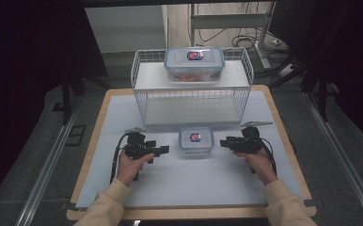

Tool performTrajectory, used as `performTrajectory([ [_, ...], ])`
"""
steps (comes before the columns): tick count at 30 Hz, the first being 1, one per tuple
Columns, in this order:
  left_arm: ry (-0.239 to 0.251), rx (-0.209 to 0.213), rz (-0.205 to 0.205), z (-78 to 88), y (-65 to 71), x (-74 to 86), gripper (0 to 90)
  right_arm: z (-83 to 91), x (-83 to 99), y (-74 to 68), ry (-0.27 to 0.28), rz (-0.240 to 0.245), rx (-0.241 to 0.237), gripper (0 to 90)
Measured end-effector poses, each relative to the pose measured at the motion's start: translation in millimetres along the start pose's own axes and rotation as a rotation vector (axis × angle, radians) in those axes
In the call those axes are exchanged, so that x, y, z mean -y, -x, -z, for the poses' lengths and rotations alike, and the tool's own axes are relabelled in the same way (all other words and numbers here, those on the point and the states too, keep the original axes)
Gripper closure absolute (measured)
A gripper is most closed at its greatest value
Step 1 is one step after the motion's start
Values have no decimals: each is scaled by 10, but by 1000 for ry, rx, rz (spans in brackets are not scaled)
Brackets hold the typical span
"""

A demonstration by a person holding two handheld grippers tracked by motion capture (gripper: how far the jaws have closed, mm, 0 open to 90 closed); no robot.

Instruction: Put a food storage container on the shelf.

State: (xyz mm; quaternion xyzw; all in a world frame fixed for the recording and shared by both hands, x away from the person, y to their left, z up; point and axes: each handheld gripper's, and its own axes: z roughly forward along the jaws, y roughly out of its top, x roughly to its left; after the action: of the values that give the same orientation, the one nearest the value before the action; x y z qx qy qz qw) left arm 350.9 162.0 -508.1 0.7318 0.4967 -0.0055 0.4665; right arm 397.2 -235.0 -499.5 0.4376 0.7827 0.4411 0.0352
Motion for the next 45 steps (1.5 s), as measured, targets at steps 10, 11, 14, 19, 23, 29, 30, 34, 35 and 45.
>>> performTrajectory([
  [10,-30,66,65,-335,-16,-238,192,-78,-104,-14,23,-49,-79,427],
  [11,-35,69,67,-373,-20,-255,192,-107,-116,-16,25,-59,-93,418],
  [14,-41,92,100,-483,-34,-286,191,-198,-138,-32,4,-67,-117,385],
  [19,-59,118,135,-617,-51,-302,192,-306,-151,-2,-24,-98,-128,340],
  [23,-72,140,159,-677,-56,-296,201,-378,-154,22,-43,-128,-140,311],
  [29,-84,181,179,-722,-60,-282,252,-471,-160,21,-69,-168,-175,293],
  [30,-87,185,179,-732,-56,-277,258,-484,-161,19,-73,-174,-182,297],
  [34,-99,217,198,-761,-40,-257,310,-502,-156,6,-88,-193,-224,349],
  [35,-102,225,192,-766,-39,-253,329,-504,-155,3,-90,-191,-223,350],
  [45,-69,218,142,-657,24,-211,450,-394,-120,-38,-74,-176,-234,466],
])
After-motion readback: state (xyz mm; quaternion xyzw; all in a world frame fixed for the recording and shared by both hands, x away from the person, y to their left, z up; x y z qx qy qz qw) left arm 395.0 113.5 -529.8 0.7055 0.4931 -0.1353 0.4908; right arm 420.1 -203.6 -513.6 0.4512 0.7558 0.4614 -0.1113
